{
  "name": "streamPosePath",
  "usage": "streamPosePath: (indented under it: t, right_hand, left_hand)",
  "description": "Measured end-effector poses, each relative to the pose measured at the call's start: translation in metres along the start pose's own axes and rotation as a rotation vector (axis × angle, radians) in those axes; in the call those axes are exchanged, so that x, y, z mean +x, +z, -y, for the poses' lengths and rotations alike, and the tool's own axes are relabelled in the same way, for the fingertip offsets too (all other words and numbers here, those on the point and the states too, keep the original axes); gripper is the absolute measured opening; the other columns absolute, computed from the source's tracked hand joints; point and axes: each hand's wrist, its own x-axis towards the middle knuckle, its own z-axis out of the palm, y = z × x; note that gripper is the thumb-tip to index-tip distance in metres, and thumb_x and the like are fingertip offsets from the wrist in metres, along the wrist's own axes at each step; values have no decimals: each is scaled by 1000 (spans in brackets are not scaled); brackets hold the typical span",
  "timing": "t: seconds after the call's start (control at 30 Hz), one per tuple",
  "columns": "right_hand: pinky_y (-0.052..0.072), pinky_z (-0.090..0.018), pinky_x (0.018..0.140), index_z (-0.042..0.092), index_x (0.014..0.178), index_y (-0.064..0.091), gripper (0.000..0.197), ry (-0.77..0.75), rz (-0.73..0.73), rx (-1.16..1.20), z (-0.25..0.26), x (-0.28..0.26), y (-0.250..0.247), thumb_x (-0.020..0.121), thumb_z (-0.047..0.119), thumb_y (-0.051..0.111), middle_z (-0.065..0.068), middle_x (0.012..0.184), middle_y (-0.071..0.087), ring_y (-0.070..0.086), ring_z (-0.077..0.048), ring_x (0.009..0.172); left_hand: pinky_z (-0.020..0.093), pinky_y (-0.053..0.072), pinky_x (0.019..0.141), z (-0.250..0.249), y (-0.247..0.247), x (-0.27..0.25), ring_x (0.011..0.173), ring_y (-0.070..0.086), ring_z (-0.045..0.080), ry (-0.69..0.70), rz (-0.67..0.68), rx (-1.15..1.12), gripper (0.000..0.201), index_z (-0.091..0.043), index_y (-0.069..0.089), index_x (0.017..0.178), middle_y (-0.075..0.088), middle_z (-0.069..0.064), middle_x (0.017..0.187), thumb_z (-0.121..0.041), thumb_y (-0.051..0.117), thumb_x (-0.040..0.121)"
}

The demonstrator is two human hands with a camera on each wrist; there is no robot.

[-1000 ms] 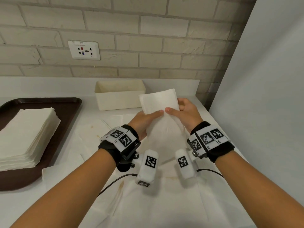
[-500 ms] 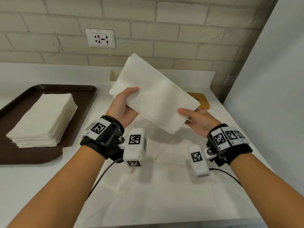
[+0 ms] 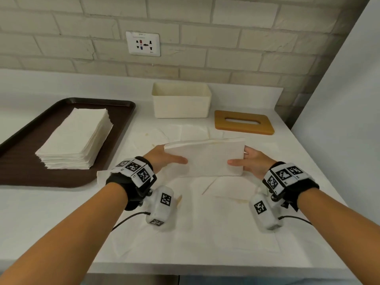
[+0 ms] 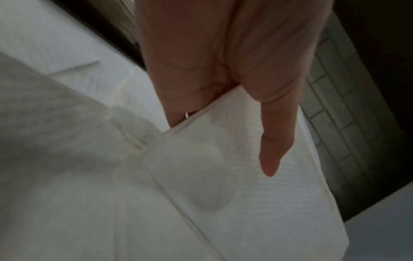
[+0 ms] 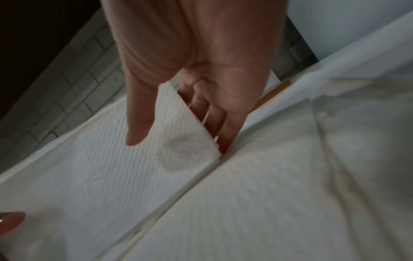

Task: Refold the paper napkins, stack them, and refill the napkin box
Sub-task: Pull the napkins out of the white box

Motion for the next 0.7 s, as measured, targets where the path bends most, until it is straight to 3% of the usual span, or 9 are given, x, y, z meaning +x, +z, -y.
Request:
streamPosePath:
  t: [0.07, 0.13, 0.23, 0.3, 0.43, 0.5, 0.57, 0.63, 0.7]
  right_hand:
    - [44, -36, 97, 7, 126, 49, 52, 24, 30, -22, -2, 2, -1, 78, -2, 67, -11, 122, 59, 55, -25, 111]
    - [43, -36, 98, 5, 120, 55, 47, 29, 38, -83, -3, 3, -2, 76, -2, 69, -11, 118, 62, 56, -26, 111]
    - [46, -37, 93, 14, 94, 63, 31, -15, 81, -162, -1, 2, -3, 72, -6, 71, -8, 99, 65, 58, -30, 105]
    - [47, -37, 87, 18, 88, 62, 31, -34, 135, -189, 1, 1, -5, 72, -8, 70, -6, 94, 62, 56, -27, 98]
    - [46, -25, 82, 23, 93, 63, 37, -49, 169, -206, 0, -1, -6, 73, -8, 69, -2, 100, 59, 54, -20, 100]
    - [45, -33, 97, 23, 93, 63, 32, -41, 139, -212, -6, 3, -5, 74, -2, 71, -5, 104, 62, 55, -23, 107]
    - [39, -43, 107, 18, 98, 63, 25, -28, 40, -212, -9, 8, -4, 76, 12, 73, -10, 113, 64, 56, -28, 113]
    - [40, -46, 106, 11, 109, 62, 38, -28, -40, -217, -6, 10, -3, 76, 25, 73, -12, 117, 64, 57, -30, 113]
    - [42, -44, 104, 9, 114, 61, 40, -59, -63, -179, 2, 10, -2, 78, 25, 70, -10, 117, 65, 59, -28, 111]
  left_hand:
    - [41, 49, 96, 4, -1, 0, 107, 63, 30, -10, 8, -61, 37, -6, 64, 110, 67, 14, 112, 4, 71, 75]
    - [42, 47, 99, 6, -1, -1, 106, 63, 30, 24, 5, -75, 37, -5, 66, 107, 68, 14, 109, 2, 74, 72]
    - [36, 45, 94, 7, -2, -4, 95, 64, 23, 104, 31, -2, 37, -18, 72, 87, 71, 4, 92, -21, 82, 52]
    - [31, 44, 95, 7, -3, -8, 100, 64, 18, 102, 60, 35, 39, -29, 74, 84, 72, -2, 95, -32, 80, 45]
    - [27, 43, 101, 11, -3, -7, 105, 61, 11, 87, 71, 58, 37, -40, 74, 83, 71, -14, 100, -21, 81, 52]
    - [31, 44, 102, 14, 0, -5, 103, 63, 12, 79, 57, 80, 39, -35, 75, 87, 72, -11, 97, -22, 82, 51]
    - [38, 46, 102, 15, 3, -2, 103, 65, 19, 68, 22, 117, 56, -22, 72, 102, 73, 0, 103, -34, 84, 49]
    - [38, 47, 100, 10, 3, 0, 105, 65, 22, 78, -45, 81, 53, -10, 66, 114, 70, 7, 110, -28, 81, 66]
    - [28, 51, 90, 6, 1, 5, 101, 65, 19, 113, -92, 28, 40, -8, 65, 115, 70, 6, 110, -16, 74, 77]
